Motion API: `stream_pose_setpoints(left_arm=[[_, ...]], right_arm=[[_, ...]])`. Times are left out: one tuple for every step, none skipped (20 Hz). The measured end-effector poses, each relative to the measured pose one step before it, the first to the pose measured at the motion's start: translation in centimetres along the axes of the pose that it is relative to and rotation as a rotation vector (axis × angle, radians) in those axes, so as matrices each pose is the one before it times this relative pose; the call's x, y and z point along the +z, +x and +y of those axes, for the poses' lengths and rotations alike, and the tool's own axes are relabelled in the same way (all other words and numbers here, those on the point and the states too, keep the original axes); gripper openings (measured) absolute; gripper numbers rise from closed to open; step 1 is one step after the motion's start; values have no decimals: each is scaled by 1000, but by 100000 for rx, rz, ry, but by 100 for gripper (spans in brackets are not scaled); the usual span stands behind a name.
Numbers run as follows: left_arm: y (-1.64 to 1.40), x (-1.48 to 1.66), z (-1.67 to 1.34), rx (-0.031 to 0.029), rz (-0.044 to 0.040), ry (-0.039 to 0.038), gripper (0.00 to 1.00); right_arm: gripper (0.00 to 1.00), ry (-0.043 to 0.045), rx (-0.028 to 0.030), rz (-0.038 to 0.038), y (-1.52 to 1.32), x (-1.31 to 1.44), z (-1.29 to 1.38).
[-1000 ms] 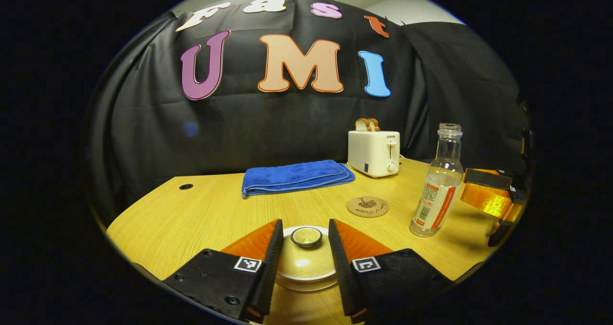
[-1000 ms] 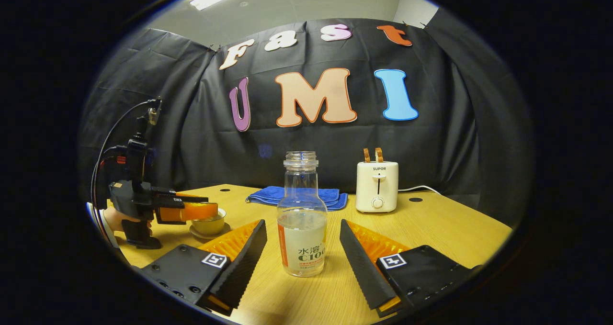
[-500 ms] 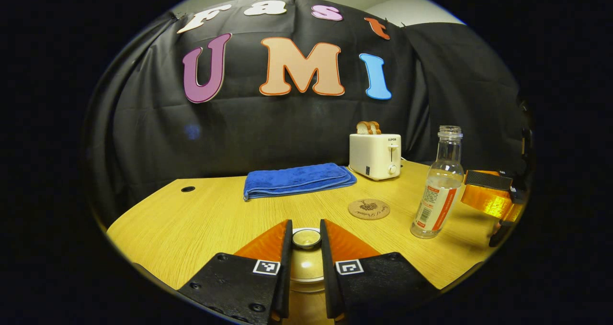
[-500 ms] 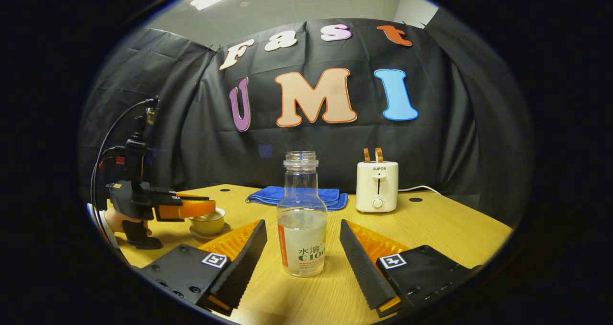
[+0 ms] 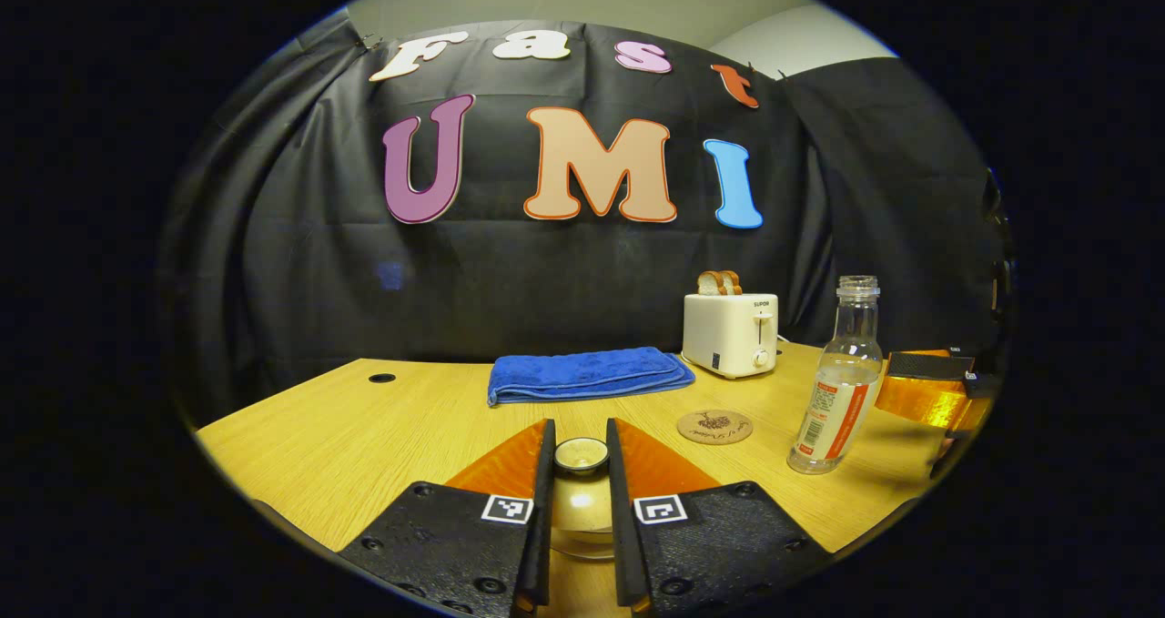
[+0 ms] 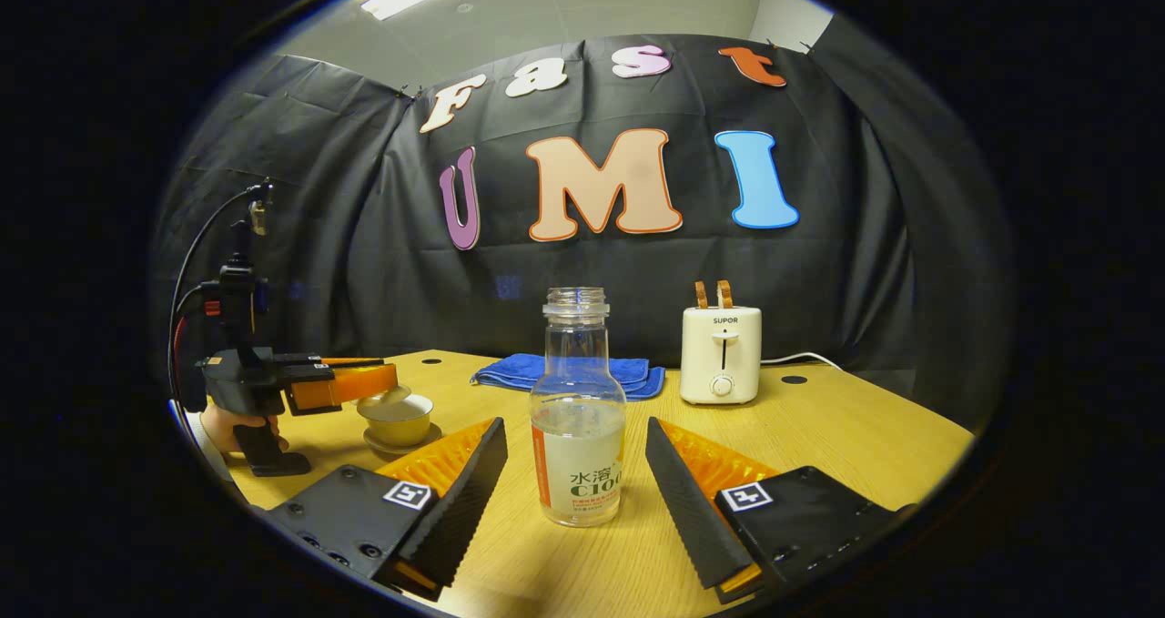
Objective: Open the teacup lid with one hand, grasp the water bottle and pour water into the teacup with the other hand; after pouring, place the water bottle on the coaster and then close the teacup lid.
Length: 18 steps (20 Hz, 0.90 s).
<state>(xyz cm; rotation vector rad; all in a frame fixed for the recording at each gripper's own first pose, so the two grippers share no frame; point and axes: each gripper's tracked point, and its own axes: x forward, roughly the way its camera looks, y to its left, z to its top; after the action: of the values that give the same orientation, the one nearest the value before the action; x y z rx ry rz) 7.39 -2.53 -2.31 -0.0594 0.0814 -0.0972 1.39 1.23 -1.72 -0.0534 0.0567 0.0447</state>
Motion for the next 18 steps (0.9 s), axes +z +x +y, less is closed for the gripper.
stream_pose_setpoints(left_arm=[[-102, 92, 68, 388, 6, 337, 26], [-74, -41, 211, 446, -145, -89, 25], [-60, 29, 137, 189, 51, 231, 25], [-142, -23, 225, 557, -280, -109, 25], [-162, 31, 327, 593, 235, 129, 25], [-193, -38, 260, 780, -216, -113, 25], [-191, 77, 404, 975, 2, 103, 25], [-175, -75, 335, 946, 70, -124, 25], [-351, 64, 337, 621, -177, 45, 27], [-205, -30, 365, 1050, -78, 47, 25], [-223, 10, 335, 962, 30, -69, 25], [-122, 86, 310, 982, -90, 122, 26], [-288, 52, 368, 924, -118, -52, 27], [-309, -18, 392, 830, 59, 137, 26], [-251, -2, 360, 806, -19, -150, 25], [-113, -131, 290, 754, 185, 29, 25], [-194, 131, 349, 653, -167, -12, 26], [-229, -15, 352, 635, 19, 97, 25]], right_arm=[[94, 24, 350, 55, 50, 16, 28], [98, 16, 396, 5, 70, -20, 64], [94, 57, 354, 111, 76, -33, 21], [94, 12, 111, 55, -12, -62, 0], [94, 9, 201, 113, 80, -31, 63], [94, 8, 372, 102, 19, -108, 45], [98, -9, 424, 92, 62, -80, 42], [98, -2, 58, 99, 52, -79, -18], [98, -29, -282, 26, 51, 15, -40], [94, -53, -557, 240, 182, -51, -61], [98, 103, -437, 330, 297, -48, -69], [94, -3, -334, 978, 544, -143, -26], [98, -44, -181, 1130, 645, -14, 30], [94, -39, -114, 1629, 625, -118, -63], [97, -40, 42, 1654, 448, -198, 18], [100, -89, 173, 1771, 68, -300, 109], [98, -111, 40, 1649, 222, -192, -3], [99, -155, 18, 1530, 151, -290, 42]])
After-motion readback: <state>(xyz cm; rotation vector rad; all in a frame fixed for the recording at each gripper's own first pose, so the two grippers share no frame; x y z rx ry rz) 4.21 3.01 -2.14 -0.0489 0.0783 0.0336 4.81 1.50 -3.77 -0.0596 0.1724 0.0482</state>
